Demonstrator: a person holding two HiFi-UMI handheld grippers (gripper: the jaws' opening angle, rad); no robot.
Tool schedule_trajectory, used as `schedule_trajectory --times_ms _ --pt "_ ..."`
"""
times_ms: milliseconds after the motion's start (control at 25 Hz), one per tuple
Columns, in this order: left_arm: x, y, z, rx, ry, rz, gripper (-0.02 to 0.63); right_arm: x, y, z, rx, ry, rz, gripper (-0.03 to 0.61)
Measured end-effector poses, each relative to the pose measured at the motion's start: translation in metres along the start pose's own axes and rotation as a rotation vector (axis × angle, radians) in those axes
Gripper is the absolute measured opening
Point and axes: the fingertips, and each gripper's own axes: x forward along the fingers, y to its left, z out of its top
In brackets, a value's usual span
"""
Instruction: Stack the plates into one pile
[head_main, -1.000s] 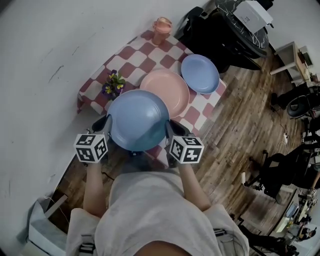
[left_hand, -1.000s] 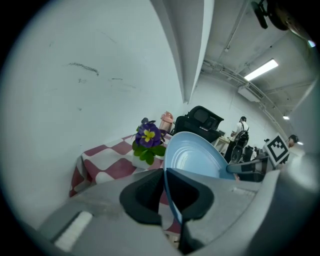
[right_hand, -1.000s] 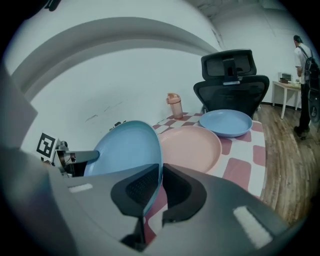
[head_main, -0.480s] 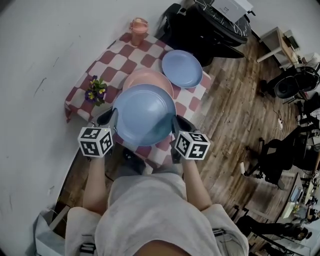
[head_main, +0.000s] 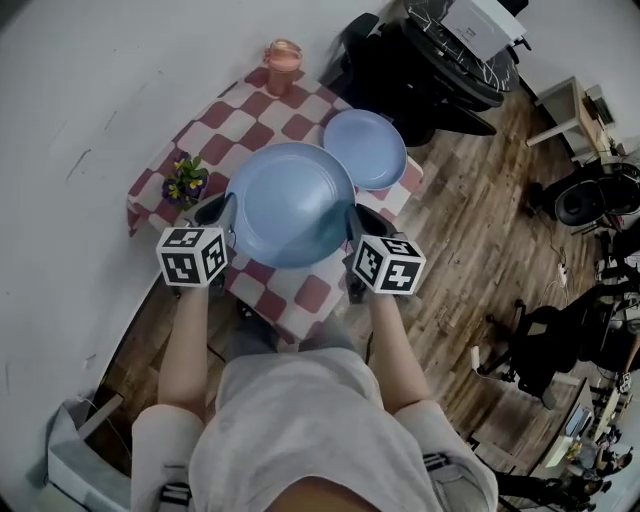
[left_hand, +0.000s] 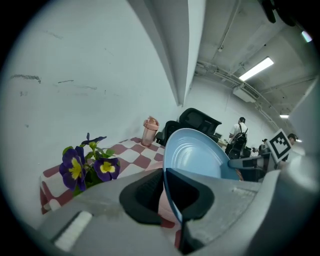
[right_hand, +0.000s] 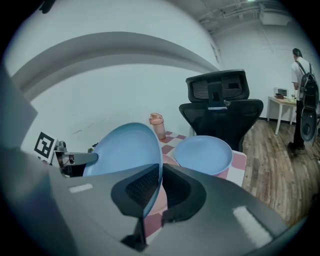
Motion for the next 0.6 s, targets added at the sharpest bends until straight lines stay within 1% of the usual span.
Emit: schedule_trajectory --times_ms 120,240,440,600 --pt "0.012 0.003 0.002 -0.033 0.007 0.047 0.026 0.020 -0.009 0.014 -0.032 0.031 0.037 0.023" --pt "0.026 0.008 -0.006 -0.073 0.031 0.097 0.028 0.042 -0.018 0.018 -0.060 0.077 0.073 0.023" --pt "0.045 0.016 -0.032 -0.140 0.085 0.176 0.031 0.076 -0.032 0.011 -0.097 0.159 0.131 0.023" --pt "0.053 0.021 -0.050 -0.187 0.108 0.234 0.032 0.099 -0.038 0.002 -0.123 0.218 0.179 0.023"
